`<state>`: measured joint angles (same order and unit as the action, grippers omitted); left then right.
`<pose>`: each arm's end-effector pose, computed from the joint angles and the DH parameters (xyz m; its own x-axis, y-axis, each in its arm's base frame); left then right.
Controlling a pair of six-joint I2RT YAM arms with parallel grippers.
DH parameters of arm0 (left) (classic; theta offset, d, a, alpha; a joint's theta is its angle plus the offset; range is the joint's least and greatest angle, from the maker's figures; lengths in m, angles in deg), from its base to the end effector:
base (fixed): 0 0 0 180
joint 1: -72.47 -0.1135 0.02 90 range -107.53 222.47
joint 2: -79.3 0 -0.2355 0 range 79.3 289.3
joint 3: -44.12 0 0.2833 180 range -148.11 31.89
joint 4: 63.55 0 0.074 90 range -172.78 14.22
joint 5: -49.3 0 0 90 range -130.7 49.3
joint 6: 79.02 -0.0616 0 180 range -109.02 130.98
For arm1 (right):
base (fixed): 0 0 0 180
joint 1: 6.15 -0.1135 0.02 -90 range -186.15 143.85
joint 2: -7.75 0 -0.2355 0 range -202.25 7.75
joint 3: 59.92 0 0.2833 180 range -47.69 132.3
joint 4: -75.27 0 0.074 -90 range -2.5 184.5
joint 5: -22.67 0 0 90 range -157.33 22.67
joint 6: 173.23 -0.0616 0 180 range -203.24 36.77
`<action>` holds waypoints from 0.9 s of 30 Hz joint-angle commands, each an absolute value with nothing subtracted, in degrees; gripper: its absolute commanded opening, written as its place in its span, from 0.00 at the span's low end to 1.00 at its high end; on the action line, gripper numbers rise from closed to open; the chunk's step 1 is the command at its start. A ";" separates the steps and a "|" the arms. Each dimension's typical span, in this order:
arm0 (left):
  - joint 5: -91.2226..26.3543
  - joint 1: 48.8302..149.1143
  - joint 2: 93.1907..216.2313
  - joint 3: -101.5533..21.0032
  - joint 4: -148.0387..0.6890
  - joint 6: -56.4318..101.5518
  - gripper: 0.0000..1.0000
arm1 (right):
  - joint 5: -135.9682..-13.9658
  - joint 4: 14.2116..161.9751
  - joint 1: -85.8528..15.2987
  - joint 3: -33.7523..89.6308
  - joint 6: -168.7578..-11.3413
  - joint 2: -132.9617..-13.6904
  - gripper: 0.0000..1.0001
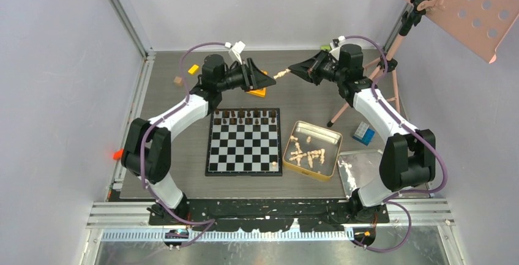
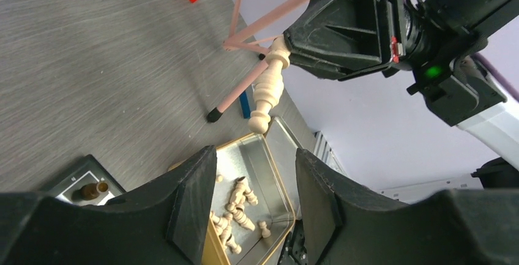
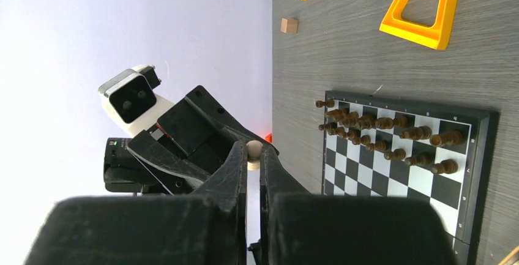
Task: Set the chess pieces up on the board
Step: Pick up the chess piece from the storage box.
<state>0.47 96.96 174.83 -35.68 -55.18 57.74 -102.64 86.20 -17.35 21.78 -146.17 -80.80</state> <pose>0.3788 -0.2171 0.2557 -0.7400 -0.2655 -0.6180 0.5359 0.3226 -0.7803 0.3989 0.1153 0.2772 -0.7582 0.5907 -0.2760 -0.0510 0.3683 0.9283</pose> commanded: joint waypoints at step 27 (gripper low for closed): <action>3.54 97.70 179.81 -42.31 -44.49 67.58 0.23 | -103.62 78.62 -16.87 19.54 -149.68 -80.23 0.01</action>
<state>2.07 97.34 179.75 -40.00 -48.53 66.75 -103.01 81.35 -17.16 19.85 -149.58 -80.80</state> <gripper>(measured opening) 0.253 0.072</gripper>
